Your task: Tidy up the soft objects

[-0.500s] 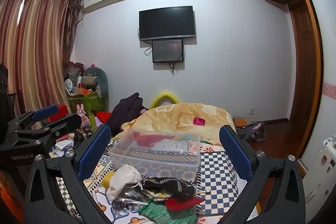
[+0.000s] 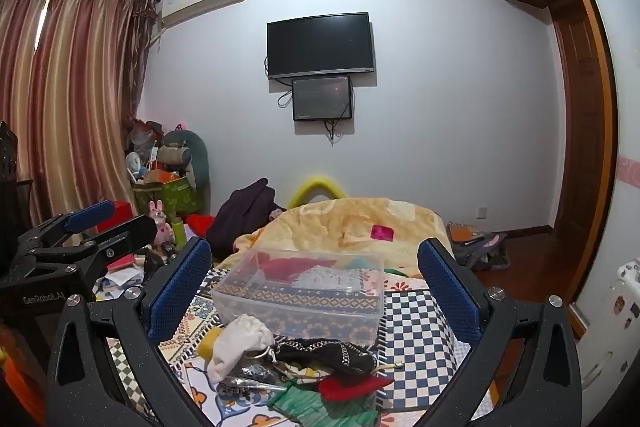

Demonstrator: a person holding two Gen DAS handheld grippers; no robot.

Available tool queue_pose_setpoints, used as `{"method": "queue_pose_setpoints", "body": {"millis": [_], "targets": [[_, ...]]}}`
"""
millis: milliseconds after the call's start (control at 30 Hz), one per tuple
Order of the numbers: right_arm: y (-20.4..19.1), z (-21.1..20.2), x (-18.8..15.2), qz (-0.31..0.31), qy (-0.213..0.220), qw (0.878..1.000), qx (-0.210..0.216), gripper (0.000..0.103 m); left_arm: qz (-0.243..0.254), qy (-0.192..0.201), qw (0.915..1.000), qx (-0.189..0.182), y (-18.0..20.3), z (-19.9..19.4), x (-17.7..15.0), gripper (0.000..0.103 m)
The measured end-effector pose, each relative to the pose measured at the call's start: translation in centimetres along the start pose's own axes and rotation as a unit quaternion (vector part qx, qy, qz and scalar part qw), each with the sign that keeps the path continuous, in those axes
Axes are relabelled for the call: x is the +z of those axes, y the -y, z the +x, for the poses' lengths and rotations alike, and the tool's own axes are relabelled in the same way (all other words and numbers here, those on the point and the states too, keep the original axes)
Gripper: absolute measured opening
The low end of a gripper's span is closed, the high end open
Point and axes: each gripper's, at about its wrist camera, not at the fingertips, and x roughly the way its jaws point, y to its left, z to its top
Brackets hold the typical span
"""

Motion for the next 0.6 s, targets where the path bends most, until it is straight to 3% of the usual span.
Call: {"method": "queue_pose_setpoints", "body": {"millis": [600], "targets": [[0.12,-0.21,0.4,0.004,0.004,1.0,0.002,0.103,0.004,0.006,1.0,-0.001,0.4,-0.11,-0.22,0.103]]}}
